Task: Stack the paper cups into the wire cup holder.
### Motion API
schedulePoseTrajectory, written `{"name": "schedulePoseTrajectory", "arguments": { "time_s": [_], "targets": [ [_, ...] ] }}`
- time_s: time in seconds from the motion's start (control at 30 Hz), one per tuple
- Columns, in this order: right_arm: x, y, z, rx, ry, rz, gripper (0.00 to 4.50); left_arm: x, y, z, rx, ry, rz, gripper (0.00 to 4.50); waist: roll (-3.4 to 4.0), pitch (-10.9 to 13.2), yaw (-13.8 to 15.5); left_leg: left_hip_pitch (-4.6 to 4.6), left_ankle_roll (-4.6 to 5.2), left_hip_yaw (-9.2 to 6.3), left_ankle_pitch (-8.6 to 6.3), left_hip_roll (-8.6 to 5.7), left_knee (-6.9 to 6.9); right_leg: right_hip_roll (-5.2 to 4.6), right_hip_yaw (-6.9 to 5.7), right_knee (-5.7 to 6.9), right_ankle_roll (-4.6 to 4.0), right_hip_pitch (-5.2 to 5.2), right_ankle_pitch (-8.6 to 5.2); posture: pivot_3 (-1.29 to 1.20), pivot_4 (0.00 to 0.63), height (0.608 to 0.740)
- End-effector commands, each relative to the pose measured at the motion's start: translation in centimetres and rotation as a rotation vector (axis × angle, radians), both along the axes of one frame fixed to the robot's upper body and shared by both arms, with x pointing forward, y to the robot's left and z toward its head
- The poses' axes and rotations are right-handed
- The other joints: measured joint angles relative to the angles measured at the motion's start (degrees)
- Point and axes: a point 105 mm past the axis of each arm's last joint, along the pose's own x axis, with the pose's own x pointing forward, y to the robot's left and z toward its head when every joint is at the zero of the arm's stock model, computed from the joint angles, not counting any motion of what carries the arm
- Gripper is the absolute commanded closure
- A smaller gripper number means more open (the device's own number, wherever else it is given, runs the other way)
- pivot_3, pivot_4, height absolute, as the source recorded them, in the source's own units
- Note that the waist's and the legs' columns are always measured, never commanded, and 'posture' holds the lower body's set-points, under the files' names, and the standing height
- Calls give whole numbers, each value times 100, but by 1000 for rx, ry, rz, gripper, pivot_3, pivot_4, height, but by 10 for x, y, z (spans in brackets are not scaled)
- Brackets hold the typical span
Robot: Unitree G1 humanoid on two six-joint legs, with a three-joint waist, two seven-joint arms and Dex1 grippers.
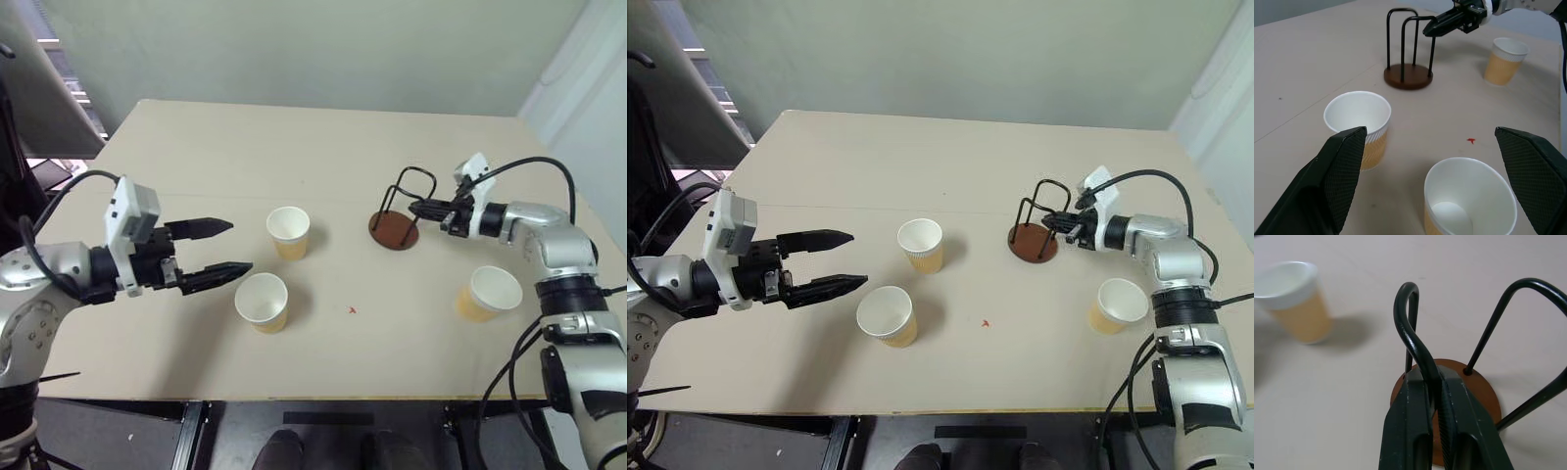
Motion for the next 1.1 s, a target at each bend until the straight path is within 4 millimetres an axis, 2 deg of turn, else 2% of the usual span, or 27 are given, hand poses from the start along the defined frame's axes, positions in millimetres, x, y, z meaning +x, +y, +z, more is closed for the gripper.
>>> {"name": "schedulePoseTrajectory", "arguments": {
  "time_s": [0.03,0.23,0.37,0.57,0.8,0.87,1.07,1.1],
  "targets": [
    [-31,18,16,-27,-31,175,4478,-11,-9,16,34,-49,-81,0,0,0,5,-3,0,-1,0,0,0,1,-2,0,0,0,0,0,150,740],
    [-93,45,13,-108,8,445,4478,-35,-23,18,141,3,-248,0,0,0,5,-8,-3,-1,-1,2,1,5,-3,-8,0,5,0,0,150,740],
    [-117,55,-1,-198,7,526,4478,-48,-31,13,200,55,-346,0,-1,0,-8,6,-4,-1,-2,2,3,14,0,-18,0,15,0,0,150,740],
    [-127,65,-17,-201,2,552,4478,-54,-31,-4,242,131,-389,0,-2,-1,-45,28,-1,-1,-3,9,11,14,8,-3,-2,23,-1,0,150,740],
    [-128,63,-32,-221,0,551,4478,-52,-32,-4,233,127,-383,0,-4,-2,-70,35,5,-4,-6,11,10,16,9,-2,-7,28,-4,0,150,740],
    [-134,62,-36,-232,36,591,4478,-52,-33,-4,231,123,-383,0,-4,-2,-82,37,4,-3,-6,12,9,16,9,-2,-7,28,-4,0,150,740],
    [-127,58,-44,-285,12,577,4478,-49,-33,-3,229,114,-379,0,-7,-4,-87,44,5,-4,-8,11,8,16,9,-2,-9,36,-5,0,150,740],
    [-126,58,-44,-291,9,576,4226,-49,-33,-3,229,113,-379,0,-7,-4,-89,50,5,-4,-8,11,7,16,8,-2,-10,41,-5,0,150,740]
  ]
}}
